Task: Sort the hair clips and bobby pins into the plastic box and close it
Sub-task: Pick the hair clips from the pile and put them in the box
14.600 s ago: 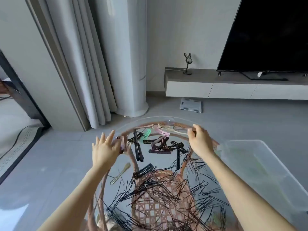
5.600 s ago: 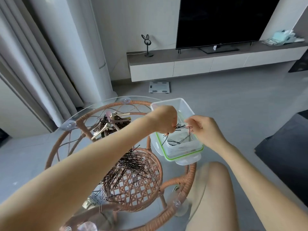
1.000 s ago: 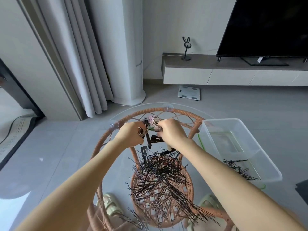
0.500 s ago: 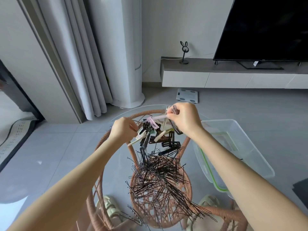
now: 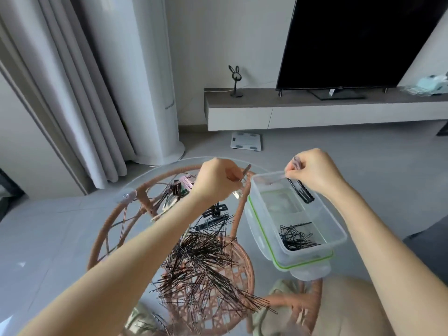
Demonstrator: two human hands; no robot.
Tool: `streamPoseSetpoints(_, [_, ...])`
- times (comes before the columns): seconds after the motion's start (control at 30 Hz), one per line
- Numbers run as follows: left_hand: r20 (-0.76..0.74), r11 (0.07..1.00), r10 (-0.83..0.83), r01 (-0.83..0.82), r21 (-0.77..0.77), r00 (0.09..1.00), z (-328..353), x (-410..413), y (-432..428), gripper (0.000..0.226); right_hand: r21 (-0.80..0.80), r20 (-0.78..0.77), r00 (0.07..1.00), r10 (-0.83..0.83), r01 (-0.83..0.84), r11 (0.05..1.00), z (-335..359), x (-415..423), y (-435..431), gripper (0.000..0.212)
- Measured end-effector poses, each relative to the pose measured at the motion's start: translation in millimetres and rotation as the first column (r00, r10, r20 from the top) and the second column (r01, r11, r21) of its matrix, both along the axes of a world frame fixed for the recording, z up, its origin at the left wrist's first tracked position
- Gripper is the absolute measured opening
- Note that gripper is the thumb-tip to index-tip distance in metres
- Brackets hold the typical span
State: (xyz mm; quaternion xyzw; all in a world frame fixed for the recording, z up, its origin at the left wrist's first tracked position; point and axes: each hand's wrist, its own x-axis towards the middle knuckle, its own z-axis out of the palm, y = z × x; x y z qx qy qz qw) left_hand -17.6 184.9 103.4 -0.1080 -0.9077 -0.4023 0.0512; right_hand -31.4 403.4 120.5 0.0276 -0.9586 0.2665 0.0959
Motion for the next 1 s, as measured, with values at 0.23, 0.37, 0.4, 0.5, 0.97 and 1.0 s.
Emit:
streamPoseSetpoints(0.23, [0.070,0.969,-0.144,0.155,-0.191,0.987,-9,-23,85,0.015,-0.040,0.152,0.988,0.003,0.003,0.999,-36,-12,3,0.034])
streamPoseSetpoints(0.37, [0.084,0.949,-0.196,0.210,-0.233,0.977,-13,-23,88,0.021,0.023,0.278,0.960,0.026,-0.034,0.999,-39,-12,5,0.015])
streamPoseSetpoints(0.4, [0.059,0.956,-0.189,0.197,-0.217,0.980,-11,-22,83,0.021,0.035,0.262,0.965,-0.001,-0.009,0.999,-40,-13,6,0.007])
streamPoseSetpoints(0.5, [0.010,0.980,-0.118,0.118,-0.163,0.993,-10,-22,55,0.019,0.075,0.123,0.988,-0.090,0.081,0.994,-34,-16,0,0.029])
streamPoseSetpoints(0.97, [0.280,0.811,0.359,-0.149,-0.566,0.890,-68,-28,-121,0.065,0.294,0.454,0.890,0.038,-0.190,0.937,-66,-45,-143,0.069])
streamPoseSetpoints(1.0, [0.280,0.815,0.362,-0.156,-0.558,0.889,-71,-28,-123,0.069,0.347,0.474,0.880,-0.020,-0.166,0.923,-72,-48,-147,0.079])
